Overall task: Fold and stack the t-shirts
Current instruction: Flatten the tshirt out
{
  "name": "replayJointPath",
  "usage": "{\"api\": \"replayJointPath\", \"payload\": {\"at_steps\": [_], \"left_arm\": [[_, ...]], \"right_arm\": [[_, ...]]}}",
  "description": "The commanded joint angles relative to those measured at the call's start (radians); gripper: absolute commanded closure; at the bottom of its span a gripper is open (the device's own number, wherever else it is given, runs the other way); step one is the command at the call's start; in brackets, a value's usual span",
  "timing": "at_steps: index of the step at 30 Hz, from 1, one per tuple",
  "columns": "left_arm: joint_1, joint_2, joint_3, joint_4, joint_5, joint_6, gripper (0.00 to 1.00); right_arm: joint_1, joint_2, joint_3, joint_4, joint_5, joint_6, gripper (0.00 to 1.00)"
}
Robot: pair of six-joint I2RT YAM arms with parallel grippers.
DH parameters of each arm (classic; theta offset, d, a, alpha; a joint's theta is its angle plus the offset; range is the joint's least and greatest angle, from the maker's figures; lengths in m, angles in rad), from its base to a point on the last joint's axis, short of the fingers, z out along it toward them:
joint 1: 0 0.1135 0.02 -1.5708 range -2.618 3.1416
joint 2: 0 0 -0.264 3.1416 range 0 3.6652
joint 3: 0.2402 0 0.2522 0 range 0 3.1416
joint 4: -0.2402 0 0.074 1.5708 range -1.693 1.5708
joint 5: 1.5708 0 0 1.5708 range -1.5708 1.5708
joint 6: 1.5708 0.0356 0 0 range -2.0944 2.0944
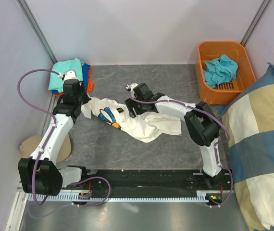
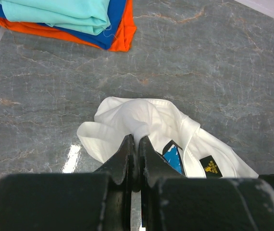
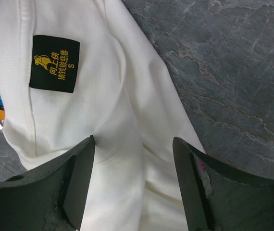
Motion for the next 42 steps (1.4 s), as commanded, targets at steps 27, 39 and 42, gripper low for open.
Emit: {"api": "replayJointPath", "payload": {"at_steps": [27, 39, 42], "left_arm": [[-0.001, -0.031, 0.074, 0.041, -0.009, 0.023, 0.98], [0.002, -0.057, 0.120, 0.033, -0.060, 0.085, 0.98], [0.003, -0.062, 0.138, 0.024, -0.075, 0.102, 0.98]], "right_arm": [[-0.026, -0.360, 0.086, -0.129, 0.192, -0.014, 1.00], [-0.065, -0.631, 0.163, -0.294, 0.532, -0.062, 1.00], [-0.066, -0.661, 0.157, -0.312, 0.568, -0.053, 1.00]]}}
